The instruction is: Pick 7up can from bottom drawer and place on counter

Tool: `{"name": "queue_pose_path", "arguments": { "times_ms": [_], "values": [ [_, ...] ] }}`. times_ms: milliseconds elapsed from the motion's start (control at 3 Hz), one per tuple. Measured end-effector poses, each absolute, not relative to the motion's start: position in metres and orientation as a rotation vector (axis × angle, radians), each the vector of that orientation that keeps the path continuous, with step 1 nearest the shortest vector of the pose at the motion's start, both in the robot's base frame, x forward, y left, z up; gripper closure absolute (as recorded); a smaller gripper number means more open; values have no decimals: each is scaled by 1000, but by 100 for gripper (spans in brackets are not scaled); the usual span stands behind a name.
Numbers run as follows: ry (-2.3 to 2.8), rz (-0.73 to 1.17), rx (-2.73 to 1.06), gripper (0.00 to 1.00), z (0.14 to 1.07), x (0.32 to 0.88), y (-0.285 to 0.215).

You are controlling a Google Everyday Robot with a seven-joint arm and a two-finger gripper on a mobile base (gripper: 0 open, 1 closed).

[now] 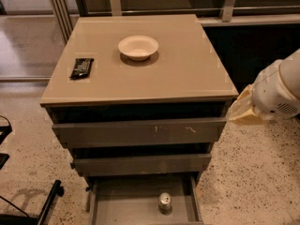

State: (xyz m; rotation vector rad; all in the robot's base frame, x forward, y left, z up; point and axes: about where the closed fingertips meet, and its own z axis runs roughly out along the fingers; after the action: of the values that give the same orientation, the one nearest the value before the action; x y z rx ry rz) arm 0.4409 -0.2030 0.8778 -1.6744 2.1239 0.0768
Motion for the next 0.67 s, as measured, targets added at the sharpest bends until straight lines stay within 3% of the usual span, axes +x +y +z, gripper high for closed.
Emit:
{"name": "queue_pose_path", "arguments": {
  "times_ms": [333,667],
  "values": [
    [2119,273,-1607,100,769,451,-197],
    [2119,273,-1607,100,769,451,-197]
  ]
}}
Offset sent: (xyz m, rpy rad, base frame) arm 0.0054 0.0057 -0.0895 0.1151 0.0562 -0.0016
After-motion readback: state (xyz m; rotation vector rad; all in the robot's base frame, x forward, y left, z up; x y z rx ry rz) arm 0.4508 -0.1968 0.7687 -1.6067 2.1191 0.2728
